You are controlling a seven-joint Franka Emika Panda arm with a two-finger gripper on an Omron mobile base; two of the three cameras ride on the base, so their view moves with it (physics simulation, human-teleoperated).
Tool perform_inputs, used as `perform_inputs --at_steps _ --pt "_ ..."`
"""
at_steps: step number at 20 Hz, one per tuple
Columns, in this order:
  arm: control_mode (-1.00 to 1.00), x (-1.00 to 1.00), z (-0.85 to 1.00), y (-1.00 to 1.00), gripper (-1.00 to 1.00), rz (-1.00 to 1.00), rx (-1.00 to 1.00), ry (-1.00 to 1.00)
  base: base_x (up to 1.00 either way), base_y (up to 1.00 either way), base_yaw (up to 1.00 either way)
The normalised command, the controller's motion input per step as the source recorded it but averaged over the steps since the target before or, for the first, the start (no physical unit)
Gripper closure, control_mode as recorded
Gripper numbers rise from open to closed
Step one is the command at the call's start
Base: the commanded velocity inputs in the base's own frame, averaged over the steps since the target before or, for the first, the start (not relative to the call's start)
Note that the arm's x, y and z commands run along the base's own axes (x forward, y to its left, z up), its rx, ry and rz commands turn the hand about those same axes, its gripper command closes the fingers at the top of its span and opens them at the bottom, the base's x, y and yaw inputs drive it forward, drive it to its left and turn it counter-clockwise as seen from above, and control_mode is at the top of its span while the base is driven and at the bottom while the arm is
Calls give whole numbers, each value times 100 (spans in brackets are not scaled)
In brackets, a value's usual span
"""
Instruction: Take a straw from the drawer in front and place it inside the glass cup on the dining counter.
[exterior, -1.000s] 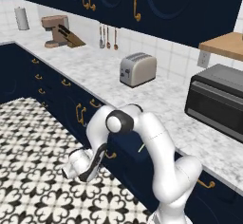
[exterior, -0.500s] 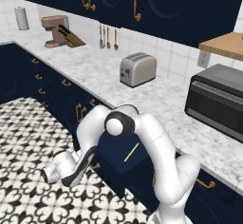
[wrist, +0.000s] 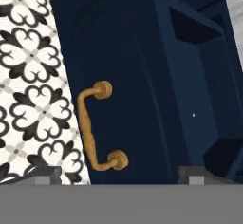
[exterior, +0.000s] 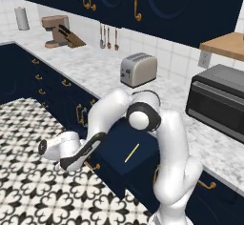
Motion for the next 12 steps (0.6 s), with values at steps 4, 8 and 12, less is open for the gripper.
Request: perform_inputs --at_steps 4,8,12 --pt "-100 -50 92 -6 -100 4 43 12 0 0 0" --pt "-100 -16 97 -66 -100 1 20 -1 0 0 0" --pt "-100 38 44 -81 -100 0 13 1 0 0 0"
